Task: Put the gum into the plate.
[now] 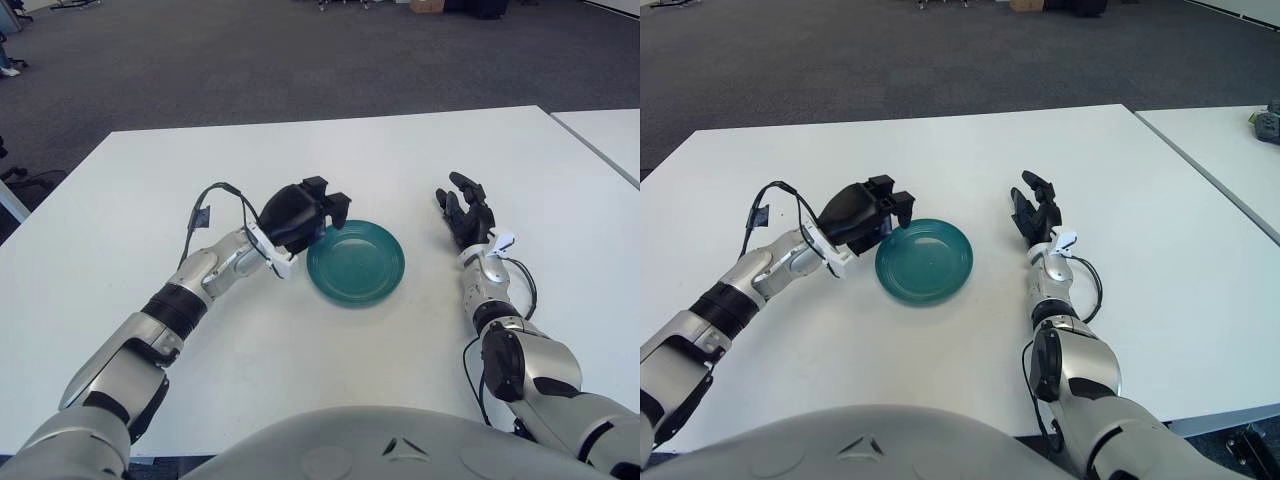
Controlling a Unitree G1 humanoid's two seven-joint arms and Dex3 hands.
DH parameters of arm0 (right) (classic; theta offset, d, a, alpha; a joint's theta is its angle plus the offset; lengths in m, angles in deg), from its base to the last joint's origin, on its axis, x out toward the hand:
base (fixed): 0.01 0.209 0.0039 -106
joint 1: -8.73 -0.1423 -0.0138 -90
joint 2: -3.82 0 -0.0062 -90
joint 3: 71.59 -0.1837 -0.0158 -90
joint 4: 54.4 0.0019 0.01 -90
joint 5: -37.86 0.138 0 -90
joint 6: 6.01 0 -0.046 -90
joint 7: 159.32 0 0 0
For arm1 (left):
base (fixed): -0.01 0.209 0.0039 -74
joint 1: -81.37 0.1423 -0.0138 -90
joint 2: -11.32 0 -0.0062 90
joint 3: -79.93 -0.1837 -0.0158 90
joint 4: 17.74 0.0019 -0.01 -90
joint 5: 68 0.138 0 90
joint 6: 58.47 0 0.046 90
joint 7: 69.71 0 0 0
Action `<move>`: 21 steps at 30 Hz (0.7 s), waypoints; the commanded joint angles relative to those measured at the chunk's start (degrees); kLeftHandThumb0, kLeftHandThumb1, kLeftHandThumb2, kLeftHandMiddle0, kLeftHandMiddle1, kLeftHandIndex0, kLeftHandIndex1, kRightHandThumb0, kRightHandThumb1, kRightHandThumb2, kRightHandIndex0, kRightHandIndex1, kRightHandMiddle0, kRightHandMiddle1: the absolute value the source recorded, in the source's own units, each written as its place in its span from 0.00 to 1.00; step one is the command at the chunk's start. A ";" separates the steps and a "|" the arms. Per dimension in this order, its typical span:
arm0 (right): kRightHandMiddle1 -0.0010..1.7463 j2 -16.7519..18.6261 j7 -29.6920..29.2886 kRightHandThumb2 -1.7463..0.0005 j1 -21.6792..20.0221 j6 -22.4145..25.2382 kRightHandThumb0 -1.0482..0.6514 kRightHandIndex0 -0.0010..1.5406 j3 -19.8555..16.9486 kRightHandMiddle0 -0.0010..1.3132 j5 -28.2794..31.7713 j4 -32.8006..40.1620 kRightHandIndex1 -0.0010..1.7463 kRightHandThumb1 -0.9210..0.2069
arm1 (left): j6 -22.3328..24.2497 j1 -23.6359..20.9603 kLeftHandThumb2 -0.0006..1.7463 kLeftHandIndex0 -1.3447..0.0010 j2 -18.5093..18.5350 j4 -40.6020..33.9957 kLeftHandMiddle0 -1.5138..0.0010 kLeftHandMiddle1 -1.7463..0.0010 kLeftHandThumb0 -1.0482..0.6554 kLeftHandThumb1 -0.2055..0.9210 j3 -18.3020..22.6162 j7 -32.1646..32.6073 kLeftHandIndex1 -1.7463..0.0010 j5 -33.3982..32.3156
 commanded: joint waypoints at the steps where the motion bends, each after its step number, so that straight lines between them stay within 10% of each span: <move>1: 0.46 1.78 0.45 0.73 4.01 4.25 0.32 0.27 -0.11 0.00 0.71 -3.13 0.00 0.01 | -0.15 -1.46 0.92 0.44 -0.50 -1.14 0.44 0.00 0.61 0.18 0.27 -3.45 0.14 -0.44; 21: 0.47 2.93 3.84 0.69 4.35 3.61 0.35 0.26 -1.49 0.00 2.38 -3.19 0.01 0.00 | -4.68 -8.06 0.74 0.63 -7.87 9.51 0.67 0.00 0.61 0.48 -7.60 -13.15 0.02 3.71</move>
